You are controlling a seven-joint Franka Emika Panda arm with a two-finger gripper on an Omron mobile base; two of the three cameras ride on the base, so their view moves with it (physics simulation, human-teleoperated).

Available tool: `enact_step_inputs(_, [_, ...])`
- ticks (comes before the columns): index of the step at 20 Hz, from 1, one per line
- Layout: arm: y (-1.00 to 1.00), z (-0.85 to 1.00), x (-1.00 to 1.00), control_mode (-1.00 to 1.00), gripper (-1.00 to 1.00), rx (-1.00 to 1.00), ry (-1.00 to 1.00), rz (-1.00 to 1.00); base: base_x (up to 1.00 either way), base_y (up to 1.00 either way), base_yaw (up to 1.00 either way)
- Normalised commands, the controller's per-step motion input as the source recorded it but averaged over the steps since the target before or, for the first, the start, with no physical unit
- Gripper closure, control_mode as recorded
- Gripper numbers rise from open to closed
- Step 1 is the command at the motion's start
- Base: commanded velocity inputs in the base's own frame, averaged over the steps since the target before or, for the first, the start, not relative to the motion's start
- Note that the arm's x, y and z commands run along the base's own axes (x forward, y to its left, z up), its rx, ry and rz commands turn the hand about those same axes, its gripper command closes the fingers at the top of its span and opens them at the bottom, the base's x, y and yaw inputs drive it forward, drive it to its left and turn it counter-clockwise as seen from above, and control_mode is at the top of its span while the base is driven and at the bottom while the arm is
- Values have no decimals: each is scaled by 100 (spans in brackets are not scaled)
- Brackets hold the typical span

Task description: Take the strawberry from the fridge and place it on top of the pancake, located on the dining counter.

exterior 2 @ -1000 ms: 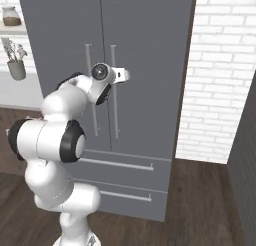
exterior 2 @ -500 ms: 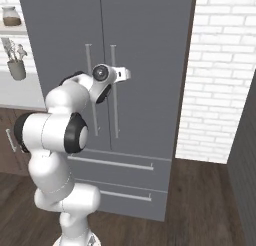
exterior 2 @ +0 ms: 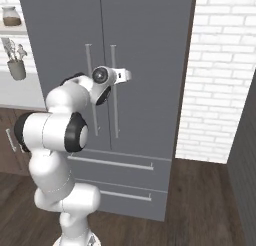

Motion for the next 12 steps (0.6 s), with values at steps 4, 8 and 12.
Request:
enact_step_inputs(4, [-68, 5, -75, -100, 100, 4, 0, 0, 0, 0, 0])
enact_step_inputs(8, [-97, 26, -100, -100, 100, 10, 1, 0, 0, 0, 0])
enact_step_inputs(12, [-88, 19, -79, -100, 100, 9, 8, 0, 0, 0, 0])
